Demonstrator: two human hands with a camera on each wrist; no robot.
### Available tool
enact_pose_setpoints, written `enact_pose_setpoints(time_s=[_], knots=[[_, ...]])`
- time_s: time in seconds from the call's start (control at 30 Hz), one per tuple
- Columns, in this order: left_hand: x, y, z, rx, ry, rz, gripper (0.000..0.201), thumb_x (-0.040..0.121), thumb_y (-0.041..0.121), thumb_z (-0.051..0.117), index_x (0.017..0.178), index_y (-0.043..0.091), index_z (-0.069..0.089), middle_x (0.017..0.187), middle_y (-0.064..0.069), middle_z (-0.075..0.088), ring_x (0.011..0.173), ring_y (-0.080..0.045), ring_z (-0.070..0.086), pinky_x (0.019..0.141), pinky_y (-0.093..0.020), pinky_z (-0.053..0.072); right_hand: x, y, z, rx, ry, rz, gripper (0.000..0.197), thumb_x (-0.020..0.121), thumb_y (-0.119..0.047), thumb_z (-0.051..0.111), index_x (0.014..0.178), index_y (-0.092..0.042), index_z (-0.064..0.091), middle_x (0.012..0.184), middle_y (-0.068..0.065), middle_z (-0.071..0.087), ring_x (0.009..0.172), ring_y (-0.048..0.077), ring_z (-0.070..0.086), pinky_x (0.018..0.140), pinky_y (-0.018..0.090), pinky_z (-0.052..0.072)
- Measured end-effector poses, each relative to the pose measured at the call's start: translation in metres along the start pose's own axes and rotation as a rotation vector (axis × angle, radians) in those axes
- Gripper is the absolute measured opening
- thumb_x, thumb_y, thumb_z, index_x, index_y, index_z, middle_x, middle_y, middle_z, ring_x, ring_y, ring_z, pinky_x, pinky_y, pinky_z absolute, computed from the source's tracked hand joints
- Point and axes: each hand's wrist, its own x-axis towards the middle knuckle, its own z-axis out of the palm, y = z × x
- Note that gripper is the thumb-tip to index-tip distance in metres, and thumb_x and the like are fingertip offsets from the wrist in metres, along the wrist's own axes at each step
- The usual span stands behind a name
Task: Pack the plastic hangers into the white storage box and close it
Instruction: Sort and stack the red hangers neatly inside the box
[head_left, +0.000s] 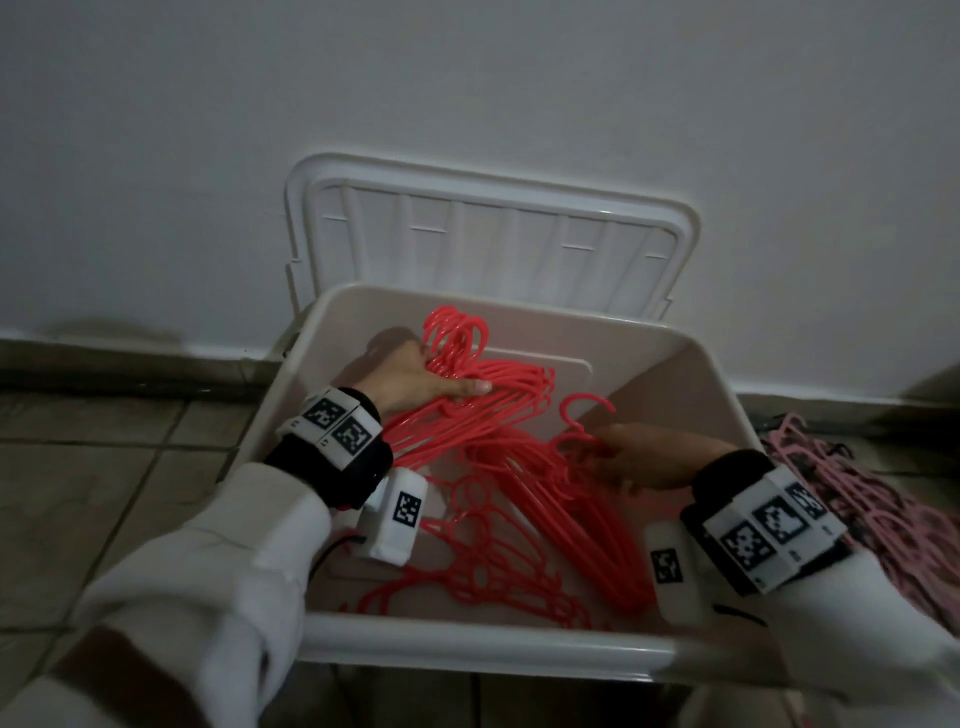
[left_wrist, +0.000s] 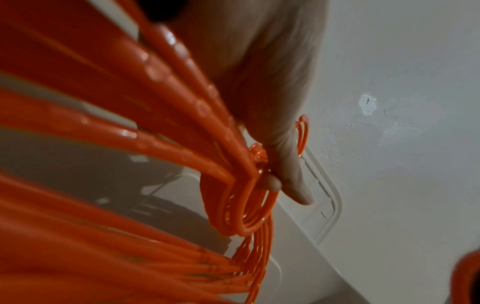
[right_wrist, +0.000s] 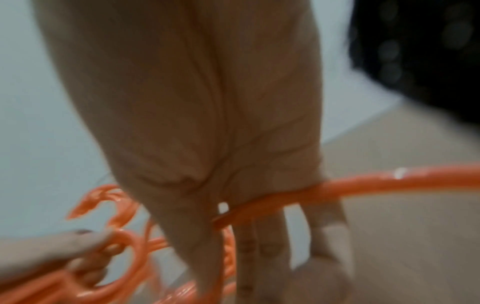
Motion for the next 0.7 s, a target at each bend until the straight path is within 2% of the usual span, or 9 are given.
enact_pose_setpoints(time_s=[0.1,0.17,0.23,0.3,0.43,0.5,0.53,0.6,0.7], knots=[[0.0,0.002,0.0,0.019,0.012,-0.006,0.063,0.054,0.051,0.084,0.096,0.006,0.07,0.088,-0.008,0.074,0.085,-0.02,0.07,0.092,-0.037,0.051,-0.009,-0.001,-0.001,0.024,0.041,0.0,0.034,0.094,-0.004,0.039,0.124,-0.013,0.052,0.087,-0.002,0.059,0.067,0.01,0.057,0.05,0.011,0.045],[0.002,0.0,0.002,0.012,-0.019,-0.025,0.068,0.047,0.055,0.085,0.093,0.007,0.072,0.086,-0.009,0.074,0.085,-0.024,0.071,0.092,-0.042,0.052,-0.014,-0.002,-0.004,-0.034,0.102,0.008,0.039,0.095,-0.01,0.043,0.133,-0.014,0.045,0.107,0.008,0.061,0.086,0.02,0.062,0.064,0.016,0.049],[-0.003,0.003,0.005,0.015,-0.032,-0.048,0.051,0.052,0.041,0.084,0.088,0.007,0.073,0.083,-0.011,0.074,0.082,-0.026,0.07,0.09,-0.043,0.052,-0.015,-0.004,-0.005,-0.11,0.132,0.075,0.046,0.095,-0.015,0.045,0.14,-0.012,0.034,0.126,0.017,0.055,0.11,0.031,0.058,0.086,0.029,0.046],[-0.01,0.006,0.008,0.027,-0.029,-0.075,0.03,0.064,0.028,0.079,0.084,0.007,0.072,0.078,-0.009,0.072,0.075,-0.024,0.068,0.089,-0.041,0.053,-0.016,-0.008,-0.004,-0.126,0.118,0.136,0.041,0.094,-0.018,0.045,0.134,-0.009,0.039,0.129,0.017,0.054,0.115,0.033,0.055,0.091,0.035,0.044],[-0.016,0.008,0.009,0.052,-0.015,-0.108,0.004,0.075,0.02,0.072,0.074,0.017,0.069,0.07,-0.002,0.068,0.071,-0.021,0.065,0.081,-0.032,0.053,-0.016,-0.013,-0.007,0.005,0.084,0.122,0.034,0.093,-0.014,0.049,0.125,-0.005,0.055,0.125,0.014,0.058,0.117,0.029,0.055,0.081,0.02,0.047],[-0.018,0.009,0.006,0.018,-0.04,-0.084,0.006,0.08,0.015,0.069,0.075,0.018,0.067,0.067,0.002,0.065,0.065,-0.014,0.062,0.071,-0.024,0.051,-0.012,-0.009,-0.008,0.222,0.14,0.184,0.035,0.091,-0.009,0.051,0.124,0.003,0.053,0.124,0.017,0.058,0.105,0.031,0.057,0.054,0.015,0.048],[-0.019,0.01,0.006,-0.017,-0.057,-0.076,0.005,0.082,0.012,0.068,0.078,0.015,0.068,0.067,0.003,0.065,0.063,-0.011,0.062,0.068,-0.022,0.05,-0.007,-0.006,-0.009,0.348,0.148,0.2,0.036,0.09,-0.006,0.052,0.123,0.007,0.052,0.121,0.02,0.058,0.095,0.031,0.056,0.048,0.015,0.046],[-0.023,0.011,0.006,-0.103,-0.092,-0.06,0.007,0.084,0.006,0.066,0.081,0.012,0.067,0.062,0.005,0.066,0.056,-0.006,0.063,0.062,-0.016,0.05,0.0,-0.002,-0.006,0.588,0.117,0.202,0.038,0.089,-0.001,0.05,0.122,0.018,0.046,0.107,0.029,0.059,0.076,0.029,0.054,0.051,0.025,0.048],[-0.026,0.005,0.009,-0.225,-0.142,-0.053,0.013,0.084,-0.002,0.063,0.081,0.01,0.064,0.056,0.008,0.067,0.052,-0.002,0.064,0.055,-0.013,0.051,0.012,-0.007,0.008,0.752,0.119,0.185,0.031,0.095,-0.006,0.04,0.112,0.015,0.055,0.069,0.016,0.061,0.05,0.018,0.053,0.047,0.024,0.044]])
